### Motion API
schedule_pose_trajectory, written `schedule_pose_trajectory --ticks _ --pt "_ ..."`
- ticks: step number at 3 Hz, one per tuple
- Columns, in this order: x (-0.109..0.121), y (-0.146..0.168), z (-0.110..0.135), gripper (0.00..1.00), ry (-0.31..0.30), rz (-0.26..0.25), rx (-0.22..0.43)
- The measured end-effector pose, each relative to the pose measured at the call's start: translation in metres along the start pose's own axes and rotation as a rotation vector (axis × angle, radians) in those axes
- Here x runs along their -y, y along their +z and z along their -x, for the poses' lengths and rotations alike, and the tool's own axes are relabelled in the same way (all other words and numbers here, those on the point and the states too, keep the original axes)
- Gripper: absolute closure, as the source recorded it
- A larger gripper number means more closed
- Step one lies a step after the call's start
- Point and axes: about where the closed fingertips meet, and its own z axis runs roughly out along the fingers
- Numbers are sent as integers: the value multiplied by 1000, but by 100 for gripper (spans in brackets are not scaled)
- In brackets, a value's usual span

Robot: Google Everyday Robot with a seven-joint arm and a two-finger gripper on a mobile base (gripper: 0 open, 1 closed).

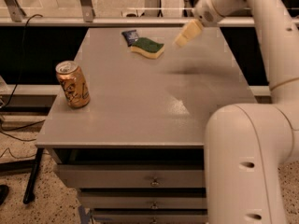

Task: Move sponge near rxbar blueberry

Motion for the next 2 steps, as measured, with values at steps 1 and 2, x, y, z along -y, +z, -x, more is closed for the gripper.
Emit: schedule_pose_trajectory --ticks 1,2 --pt "-3 -97 -40 0 39 -4 205" --pt "-14 -143 -51 0 48 11 348"
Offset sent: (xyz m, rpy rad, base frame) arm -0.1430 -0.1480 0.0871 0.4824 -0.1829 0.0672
